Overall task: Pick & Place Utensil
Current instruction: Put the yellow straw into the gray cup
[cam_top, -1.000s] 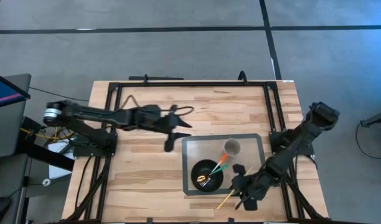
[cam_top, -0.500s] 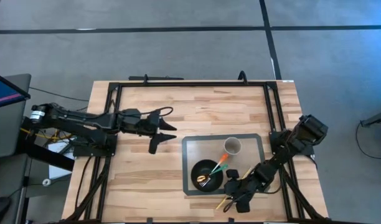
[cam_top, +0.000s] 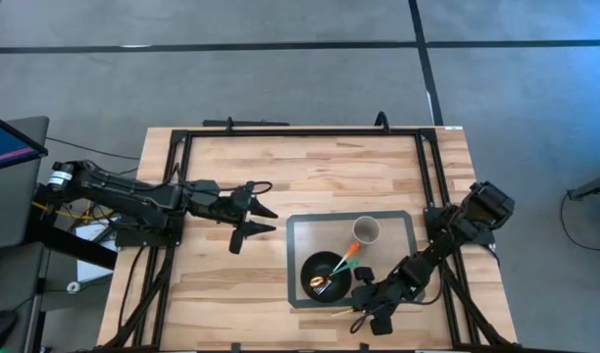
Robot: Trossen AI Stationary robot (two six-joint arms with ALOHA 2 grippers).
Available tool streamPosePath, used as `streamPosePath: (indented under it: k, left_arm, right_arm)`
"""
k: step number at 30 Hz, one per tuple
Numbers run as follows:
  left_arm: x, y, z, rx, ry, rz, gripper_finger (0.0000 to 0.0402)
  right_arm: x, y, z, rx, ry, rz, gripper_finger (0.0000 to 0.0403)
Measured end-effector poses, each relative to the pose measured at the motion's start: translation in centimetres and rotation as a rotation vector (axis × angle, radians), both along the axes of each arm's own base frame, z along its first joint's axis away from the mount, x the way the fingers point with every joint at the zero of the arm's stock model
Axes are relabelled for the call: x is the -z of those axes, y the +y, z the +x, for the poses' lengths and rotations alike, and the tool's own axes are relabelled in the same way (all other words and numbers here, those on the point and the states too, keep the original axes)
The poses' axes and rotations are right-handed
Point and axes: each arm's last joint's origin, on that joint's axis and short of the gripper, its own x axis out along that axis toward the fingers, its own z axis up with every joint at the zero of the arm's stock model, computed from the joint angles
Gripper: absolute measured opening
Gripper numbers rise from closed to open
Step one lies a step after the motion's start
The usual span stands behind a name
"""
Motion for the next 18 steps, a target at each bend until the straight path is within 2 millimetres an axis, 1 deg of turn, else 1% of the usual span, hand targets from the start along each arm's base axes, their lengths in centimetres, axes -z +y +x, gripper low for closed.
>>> streamPosePath:
  k: [3, 5, 7, 13, 16, 18]
  left_arm:
    - [0.0, 0.0, 0.0, -0.001, 0.000, 0.000, 0.0159]
    - [0.0, 0.0, 0.0, -0.001, -0.003, 0.000, 0.0159]
    - [-0.1, 0.0, 0.0, -0.001, -0.008, -0.001, 0.0159]
    - [-0.2, 0.0, 0.0, -0.001, -0.018, -0.003, 0.0159]
    - [-0.2, 0.0, 0.0, -0.001, -0.022, -0.004, 0.0159]
    - [-0.2, 0.0, 0.0, -0.001, -0.024, -0.004, 0.0159]
  right_arm:
    - [-0.2, 0.1, 0.0, -0.006, -0.006, 0.018, 0.0014]
    - [-0.5, 0.1, 0.0, -0.023, 0.003, 0.041, 0.0005]
    - [-1.2, 0.0, 0.0, -0.030, 0.003, 0.064, 0.0005]
    - [-4.9, -0.4, 0.0, -0.031, -0.106, 0.146, 0.0002]
    - [-7.3, -1.0, -0.5, -0.050, -0.168, 0.170, 0.0002]
    - [-8.9, -1.7, -0.9, -0.054, -0.226, 0.149, 0.0001]
